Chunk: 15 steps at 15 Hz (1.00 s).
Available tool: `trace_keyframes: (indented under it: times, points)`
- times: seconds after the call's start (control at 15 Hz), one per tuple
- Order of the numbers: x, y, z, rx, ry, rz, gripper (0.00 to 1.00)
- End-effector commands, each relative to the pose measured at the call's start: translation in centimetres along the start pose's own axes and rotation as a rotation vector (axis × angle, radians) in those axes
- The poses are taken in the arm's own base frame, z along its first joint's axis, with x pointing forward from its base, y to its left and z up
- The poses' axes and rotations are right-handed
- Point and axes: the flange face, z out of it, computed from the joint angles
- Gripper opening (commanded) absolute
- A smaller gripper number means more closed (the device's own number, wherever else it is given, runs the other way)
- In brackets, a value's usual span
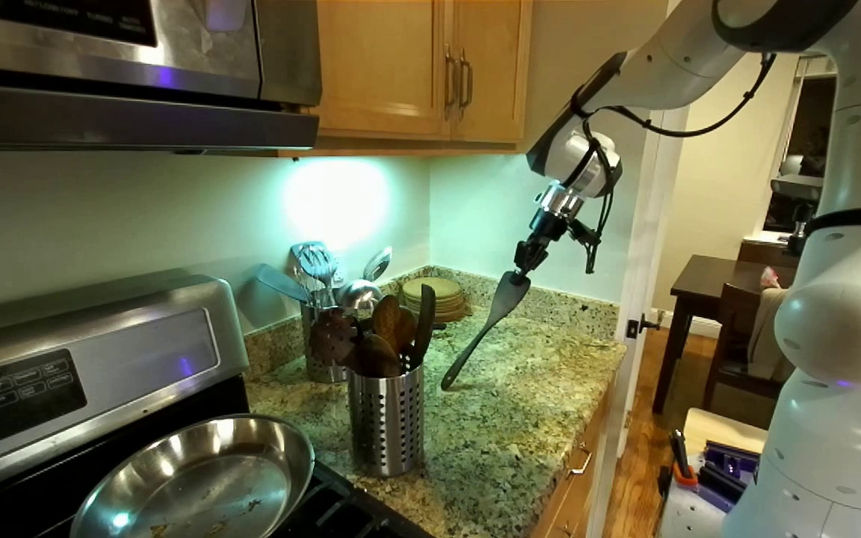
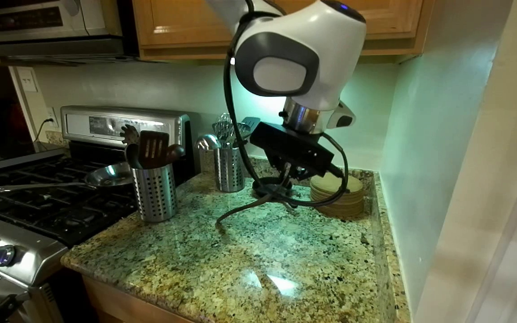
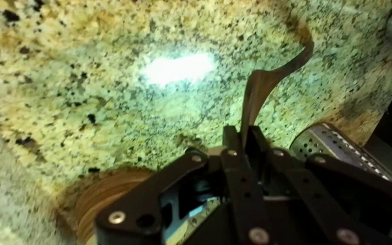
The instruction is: Put the spatula in the utensil holder
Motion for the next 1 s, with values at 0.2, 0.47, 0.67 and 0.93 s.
trace_keyframes:
  times: [0.2,0.47,0.67,0.93]
  points:
    - [0.6,-4.2,-5.0,-0.271,0.137,-0.123,0.06]
    - [0.7,-6.7,-5.4,-0.416,0.142,-0.221,0.04]
    - [1.8,-6.3,-4.9,-0.413,0.127,-0.228,0.07]
    - [1.5,-6.6,-4.9,-0.419,0.125,-0.236,0.07]
